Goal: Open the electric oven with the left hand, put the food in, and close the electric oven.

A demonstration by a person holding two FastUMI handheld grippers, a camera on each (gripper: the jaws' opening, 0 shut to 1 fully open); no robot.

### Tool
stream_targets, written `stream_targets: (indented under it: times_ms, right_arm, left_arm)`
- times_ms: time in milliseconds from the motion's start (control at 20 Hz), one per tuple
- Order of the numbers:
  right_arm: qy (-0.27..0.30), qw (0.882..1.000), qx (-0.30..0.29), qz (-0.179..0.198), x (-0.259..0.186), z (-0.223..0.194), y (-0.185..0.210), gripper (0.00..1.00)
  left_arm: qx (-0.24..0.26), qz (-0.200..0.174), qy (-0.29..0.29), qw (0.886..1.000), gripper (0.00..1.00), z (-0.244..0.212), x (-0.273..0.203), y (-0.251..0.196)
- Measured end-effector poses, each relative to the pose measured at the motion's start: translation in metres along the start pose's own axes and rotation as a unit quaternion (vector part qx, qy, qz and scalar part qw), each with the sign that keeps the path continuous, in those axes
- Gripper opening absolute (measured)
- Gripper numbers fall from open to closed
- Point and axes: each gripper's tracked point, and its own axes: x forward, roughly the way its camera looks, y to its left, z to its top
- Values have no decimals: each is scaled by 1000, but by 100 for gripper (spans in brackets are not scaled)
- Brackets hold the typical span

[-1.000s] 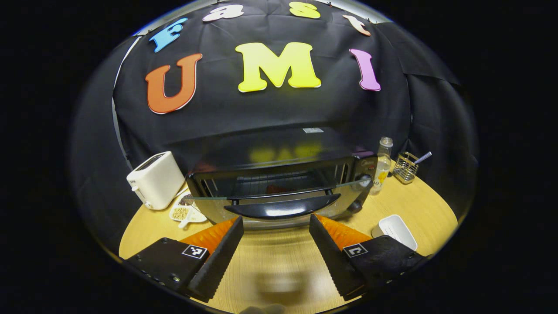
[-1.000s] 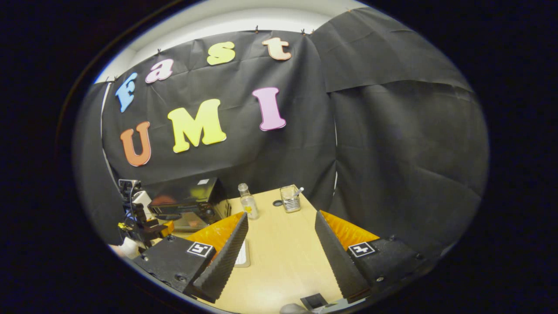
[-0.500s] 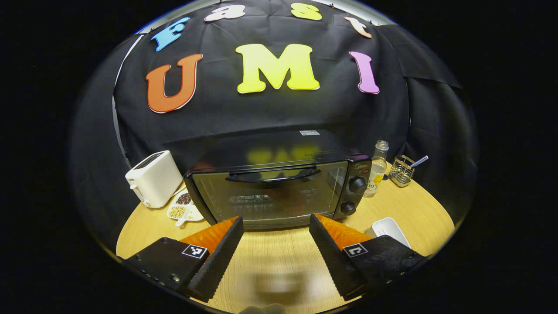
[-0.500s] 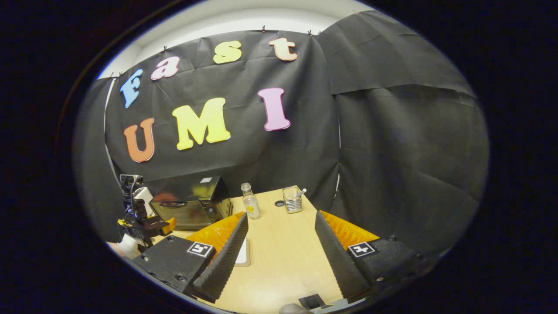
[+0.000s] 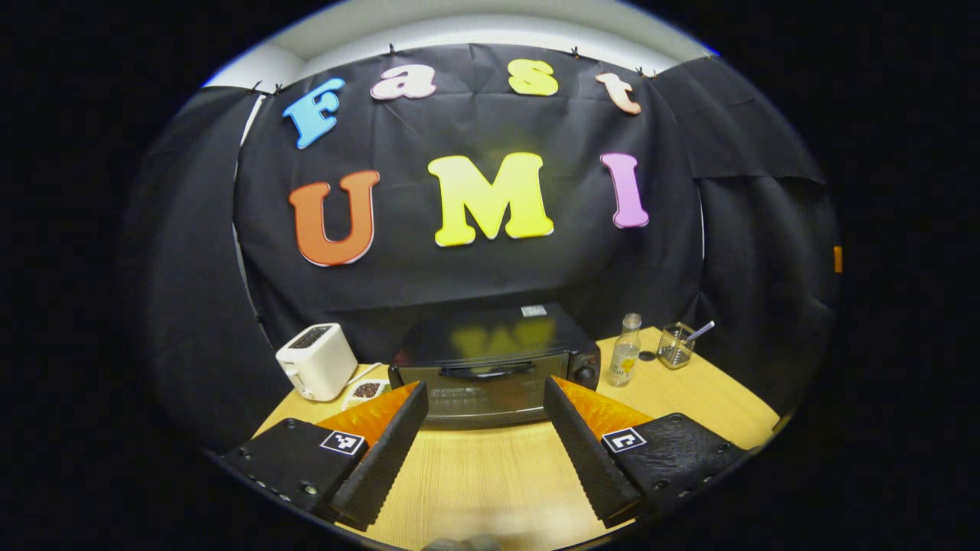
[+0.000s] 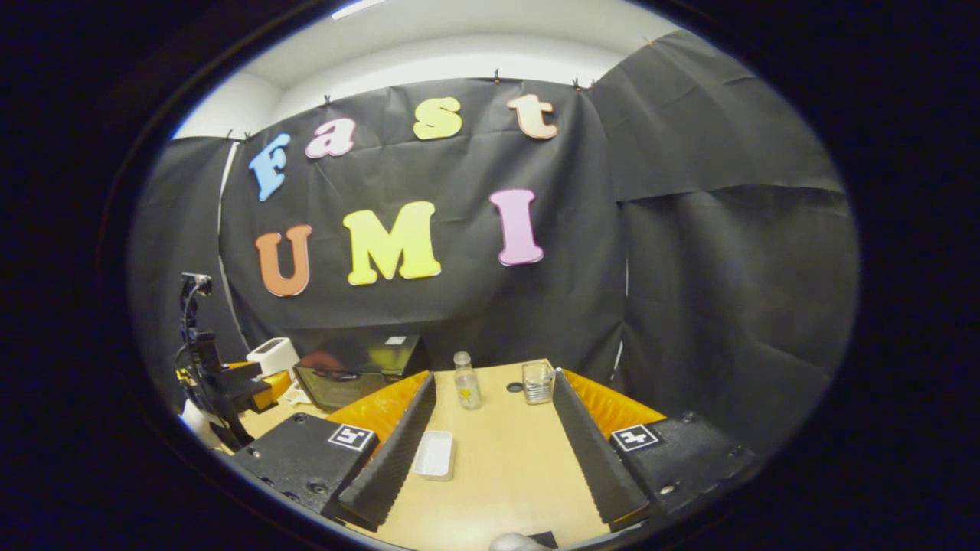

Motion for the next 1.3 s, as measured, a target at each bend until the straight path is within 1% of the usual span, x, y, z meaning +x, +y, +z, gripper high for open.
stream_targets:
  times_ms: [100,150,200,350,500,600,700,800,900,1000,1050,1100,1150,1200,1300]
  right_arm:
    - [-15,1000,-10,21,-7,11,-4,98]
    - [-19,999,-16,32,-11,15,-6,96]
    - [-21,999,-22,41,-16,16,-9,98]
    - [-35,997,-42,58,-28,21,-21,98]
    - [-59,993,-62,75,-38,25,-21,98]
    - [-52,994,-56,84,-41,18,-15,98]
    - [-44,994,-40,91,-46,15,-7,98]
    - [-47,995,-38,80,-49,15,-5,98]
    - [-43,997,-40,58,-53,11,-3,98]
    - [-44,997,-39,57,-59,7,9,98]
    - [-37,997,-43,53,-59,0,11,96]
    - [-34,997,-42,48,-61,-2,12,98]
    - [-36,998,-37,46,-64,0,15,98]
    - [-37,998,-35,45,-65,1,17,98]
    - [-42,998,-36,34,-68,4,15,98]
  left_arm:
    - [-7,19,-25,999,96,27,-39,-2]
    - [-11,30,-36,999,100,39,-59,-1]
    - [-13,41,-45,998,96,49,-78,0]
    - [-13,72,-70,995,96,69,-131,3]
    - [-23,98,-78,992,96,70,-176,5]
    - [-20,105,-73,992,96,66,-195,8]
    - [-19,114,-77,990,96,61,-206,22]
    - [-29,105,-87,990,96,62,-210,26]
    - [-27,86,-86,992,96,61,-206,28]
    - [-19,79,-88,993,97,60,-205,35]
    - [-21,79,-92,992,97,61,-203,39]
    - [-25,75,-88,993,96,58,-200,39]
    - [-26,69,-82,994,96,54,-198,39]
    - [-24,64,-80,994,96,60,-196,30]
    - [-21,56,-86,994,97,66,-195,31]
